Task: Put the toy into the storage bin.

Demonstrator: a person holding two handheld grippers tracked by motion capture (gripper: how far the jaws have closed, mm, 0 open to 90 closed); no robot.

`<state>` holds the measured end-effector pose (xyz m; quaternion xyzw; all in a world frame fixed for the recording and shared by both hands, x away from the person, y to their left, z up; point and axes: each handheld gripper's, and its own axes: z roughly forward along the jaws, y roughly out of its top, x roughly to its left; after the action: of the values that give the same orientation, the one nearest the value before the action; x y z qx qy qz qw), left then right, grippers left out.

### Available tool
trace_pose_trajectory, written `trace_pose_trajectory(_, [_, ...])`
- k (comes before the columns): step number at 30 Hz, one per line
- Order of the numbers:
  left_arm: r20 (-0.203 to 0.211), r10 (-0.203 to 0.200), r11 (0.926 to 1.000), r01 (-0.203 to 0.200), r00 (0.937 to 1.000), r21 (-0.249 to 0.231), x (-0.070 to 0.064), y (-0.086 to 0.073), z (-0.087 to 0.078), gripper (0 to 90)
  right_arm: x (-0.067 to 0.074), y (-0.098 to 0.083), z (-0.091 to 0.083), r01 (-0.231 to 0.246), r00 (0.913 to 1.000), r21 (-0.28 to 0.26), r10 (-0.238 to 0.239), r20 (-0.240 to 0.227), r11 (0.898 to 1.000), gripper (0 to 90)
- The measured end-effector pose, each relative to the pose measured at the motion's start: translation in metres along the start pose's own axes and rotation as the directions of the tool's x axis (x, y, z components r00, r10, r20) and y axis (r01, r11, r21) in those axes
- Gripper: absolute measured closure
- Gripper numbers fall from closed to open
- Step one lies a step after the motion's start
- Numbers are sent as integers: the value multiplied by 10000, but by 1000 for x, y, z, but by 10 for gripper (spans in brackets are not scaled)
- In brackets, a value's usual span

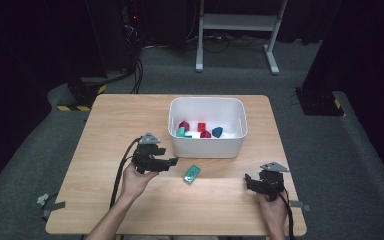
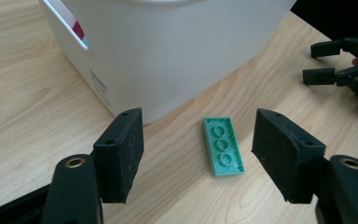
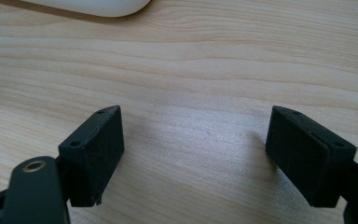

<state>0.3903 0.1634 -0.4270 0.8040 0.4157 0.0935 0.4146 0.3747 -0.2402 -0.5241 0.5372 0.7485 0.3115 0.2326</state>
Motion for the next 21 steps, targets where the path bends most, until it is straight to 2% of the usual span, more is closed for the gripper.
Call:
trace_pose_trajectory(4, [114,-2,9999,1,9999,103,-3,-5,6,342,0,0,0,3,10000,-2,-3,0,10000,192])
trace_pose_trajectory(14, [20,192,9986,-193,9998,488,-14,-16,26,339,0,0,0,16,10000,-4,-16,-2,10000,192])
trace_pose_trajectory(21, [89,78,9980,-83,9999,619,-20,-21,41,337,0,0,0,3,10000,0,-3,2,10000,192])
